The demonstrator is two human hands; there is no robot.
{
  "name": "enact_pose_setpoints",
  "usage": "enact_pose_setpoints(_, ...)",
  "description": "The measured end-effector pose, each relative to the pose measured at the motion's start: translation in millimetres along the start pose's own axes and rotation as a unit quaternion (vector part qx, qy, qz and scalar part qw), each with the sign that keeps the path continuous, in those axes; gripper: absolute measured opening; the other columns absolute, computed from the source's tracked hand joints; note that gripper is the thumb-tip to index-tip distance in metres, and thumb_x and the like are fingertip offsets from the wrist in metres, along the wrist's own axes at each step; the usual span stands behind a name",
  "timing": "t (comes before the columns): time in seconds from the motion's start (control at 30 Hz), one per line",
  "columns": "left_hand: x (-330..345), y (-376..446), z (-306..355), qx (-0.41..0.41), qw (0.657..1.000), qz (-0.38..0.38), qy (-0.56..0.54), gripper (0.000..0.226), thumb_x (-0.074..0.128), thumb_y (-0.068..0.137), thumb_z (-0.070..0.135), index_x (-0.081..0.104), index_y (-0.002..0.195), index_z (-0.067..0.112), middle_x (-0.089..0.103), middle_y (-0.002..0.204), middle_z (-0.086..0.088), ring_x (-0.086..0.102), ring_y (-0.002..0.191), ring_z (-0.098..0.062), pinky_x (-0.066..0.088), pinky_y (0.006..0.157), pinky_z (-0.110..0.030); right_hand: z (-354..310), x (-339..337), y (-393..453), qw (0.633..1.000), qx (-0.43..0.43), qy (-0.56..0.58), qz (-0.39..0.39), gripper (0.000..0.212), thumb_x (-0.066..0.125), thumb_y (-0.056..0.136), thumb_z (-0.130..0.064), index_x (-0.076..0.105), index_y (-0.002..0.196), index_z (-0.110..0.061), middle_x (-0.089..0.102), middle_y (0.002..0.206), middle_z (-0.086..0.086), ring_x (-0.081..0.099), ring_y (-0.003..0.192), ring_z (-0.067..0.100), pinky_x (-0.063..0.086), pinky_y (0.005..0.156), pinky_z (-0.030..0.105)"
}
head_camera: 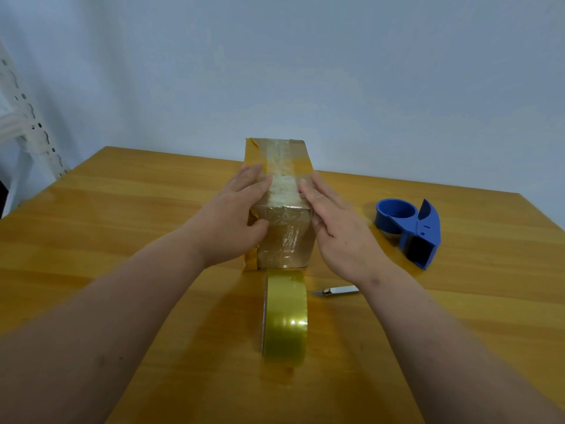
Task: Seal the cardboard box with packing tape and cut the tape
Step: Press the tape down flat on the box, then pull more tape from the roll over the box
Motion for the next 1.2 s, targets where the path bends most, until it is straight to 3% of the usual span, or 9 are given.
enact_pose_setpoints(0.23,1,-18,-3,-0.029,0.993,0.109,0.014,0.074,0.061,0.084,0.024,0.023,0.148,0.021,0.014,0.158,0.004,0.006,0.145,-0.019,0.015,0.114,-0.031,12,0,-28,0.987,0.115,-0.004,0.109,0.049,0.052,0.093,-0.020,0.040,0.141,-0.020,0.040,0.144,0.002,0.037,0.133,0.019,0.033,0.110,0.034)
enact_pose_setpoints(0.33,-1,-28,-4,-0.068,0.985,0.155,-0.010,0.063,0.062,0.084,0.021,0.035,0.142,0.018,0.031,0.146,-0.002,0.027,0.134,-0.022,0.025,0.108,-0.030,12,-1,-42,0.987,0.130,-0.015,0.091,0.037,0.053,0.093,-0.023,0.052,0.129,-0.019,0.057,0.121,-0.001,0.052,0.113,0.017,0.047,0.095,0.038)
enact_pose_setpoints(0.47,6,-42,-10,-0.092,0.985,0.145,-0.032,0.036,0.059,0.086,0.024,0.051,0.122,0.020,0.049,0.116,0.000,0.051,0.101,-0.017,0.044,0.085,-0.031,2,-5,-57,0.987,0.158,0.014,0.035,0.013,0.052,0.094,-0.025,0.065,0.098,-0.021,0.062,0.087,-0.006,0.055,0.081,0.011,0.047,0.071,0.026)
enact_pose_setpoints(0.53,9,-50,-10,-0.110,0.982,0.139,-0.065,0.022,0.058,0.087,0.025,0.052,0.108,0.023,0.051,0.100,0.003,0.053,0.085,-0.011,0.042,0.074,-0.027,-4,-4,-64,0.983,0.177,0.038,-0.007,0.020,0.051,0.095,-0.029,0.063,0.084,-0.018,0.061,0.074,-0.004,0.054,0.071,0.012,0.041,0.061,0.027)
enact_pose_setpoints(0.6,9,-59,-7,-0.134,0.977,0.145,-0.085,0.012,0.057,0.088,0.026,0.051,0.097,0.025,0.052,0.091,0.004,0.052,0.078,-0.010,0.043,0.070,-0.028,-9,-2,-72,0.975,0.202,0.088,-0.034,0.033,0.050,0.095,-0.036,0.065,0.082,-0.010,0.067,0.076,0.003,0.060,0.074,0.021,0.046,0.067,0.035)
enact_pose_setpoints(0.73,12,-76,9,-0.199,0.968,0.042,-0.147,0.024,0.048,0.092,0.043,0.056,0.083,0.022,0.062,0.081,0.002,0.059,0.078,-0.022,0.048,0.066,-0.035,-26,1,-86,0.927,0.279,0.237,-0.082,0.061,0.042,0.090,-0.058,0.071,0.083,-0.005,0.073,0.077,0.005,0.065,0.073,0.019,0.049,0.072,0.032)
enact_pose_setpoints(0.87,22,-90,30,-0.280,0.907,-0.111,-0.294,0.045,0.042,0.086,0.062,0.056,0.109,0.025,0.061,0.108,0.004,0.063,0.094,-0.017,0.054,0.079,-0.035,-36,17,-97,0.901,0.310,0.266,-0.147,0.064,0.047,0.072,-0.079,0.073,0.086,-0.023,0.074,0.086,-0.003,0.067,0.082,0.014,0.050,0.082,0.034)
enact_pose_setpoints(1.03,26,-98,28,-0.285,0.840,-0.161,-0.432,0.039,0.067,0.079,0.048,0.062,0.114,0.030,0.065,0.119,0.002,0.059,0.109,-0.021,0.053,0.088,-0.041,-38,27,-107,0.858,0.261,0.413,-0.157,0.033,0.070,0.079,-0.041,0.073,0.107,-0.023,0.075,0.108,0.005,0.067,0.105,0.026,0.045,0.102,0.052)
enact_pose_setpoints(1.2,22,-103,23,-0.205,0.822,-0.212,-0.487,0.059,0.077,0.068,0.016,0.060,0.123,0.023,0.068,0.119,-0.002,0.064,0.110,-0.022,0.049,0.096,-0.038,-36,35,-121,0.882,0.200,0.396,-0.157,0.029,0.068,0.084,-0.017,0.067,0.112,-0.021,0.073,0.104,0.002,0.066,0.097,0.018,0.049,0.095,0.043)
Point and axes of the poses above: each hand's wrist, its own y-axis towards the middle knuckle, its own x-axis out of the palm, z = x × y, the point moved 2 cm from there along y, towards the middle knuckle
